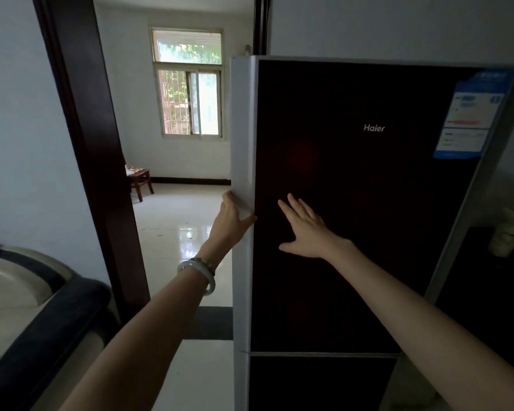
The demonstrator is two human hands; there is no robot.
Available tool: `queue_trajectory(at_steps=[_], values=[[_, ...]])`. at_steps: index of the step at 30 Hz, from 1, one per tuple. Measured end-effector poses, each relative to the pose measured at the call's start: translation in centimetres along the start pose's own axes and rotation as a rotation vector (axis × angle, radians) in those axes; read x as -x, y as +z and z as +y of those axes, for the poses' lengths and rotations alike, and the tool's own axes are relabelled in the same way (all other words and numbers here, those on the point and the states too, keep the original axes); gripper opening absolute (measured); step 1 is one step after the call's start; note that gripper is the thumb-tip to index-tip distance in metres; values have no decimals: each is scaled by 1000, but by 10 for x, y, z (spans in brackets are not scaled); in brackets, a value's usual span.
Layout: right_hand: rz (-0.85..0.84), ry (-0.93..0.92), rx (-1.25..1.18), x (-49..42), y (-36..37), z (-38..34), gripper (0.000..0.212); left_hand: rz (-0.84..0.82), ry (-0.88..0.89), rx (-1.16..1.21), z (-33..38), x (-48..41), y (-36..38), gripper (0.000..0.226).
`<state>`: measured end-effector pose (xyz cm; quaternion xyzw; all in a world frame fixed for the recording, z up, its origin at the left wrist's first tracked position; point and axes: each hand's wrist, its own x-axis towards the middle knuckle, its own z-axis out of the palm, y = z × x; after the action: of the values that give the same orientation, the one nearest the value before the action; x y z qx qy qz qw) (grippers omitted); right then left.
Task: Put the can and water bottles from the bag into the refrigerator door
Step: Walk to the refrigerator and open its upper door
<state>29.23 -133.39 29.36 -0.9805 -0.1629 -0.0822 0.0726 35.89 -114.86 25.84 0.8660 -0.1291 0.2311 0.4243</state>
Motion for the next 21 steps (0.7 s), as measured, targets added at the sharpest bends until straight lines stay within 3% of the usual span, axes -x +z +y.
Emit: queue_trajectory(at_steps=[4, 11, 16, 21], values=[[49, -8, -54, 23, 14, -16, 98, 4, 88, 23, 2, 31, -12, 76], [226, -11, -239, 92, 22, -41, 93, 40, 179, 242, 28, 122, -31, 55], [242, -55, -254, 160, 16, -49, 92, 14, 307, 174, 55, 182, -25, 70], [267, -130, -123, 238, 18, -51, 91, -91, 409, 74, 95, 244, -11, 84]])
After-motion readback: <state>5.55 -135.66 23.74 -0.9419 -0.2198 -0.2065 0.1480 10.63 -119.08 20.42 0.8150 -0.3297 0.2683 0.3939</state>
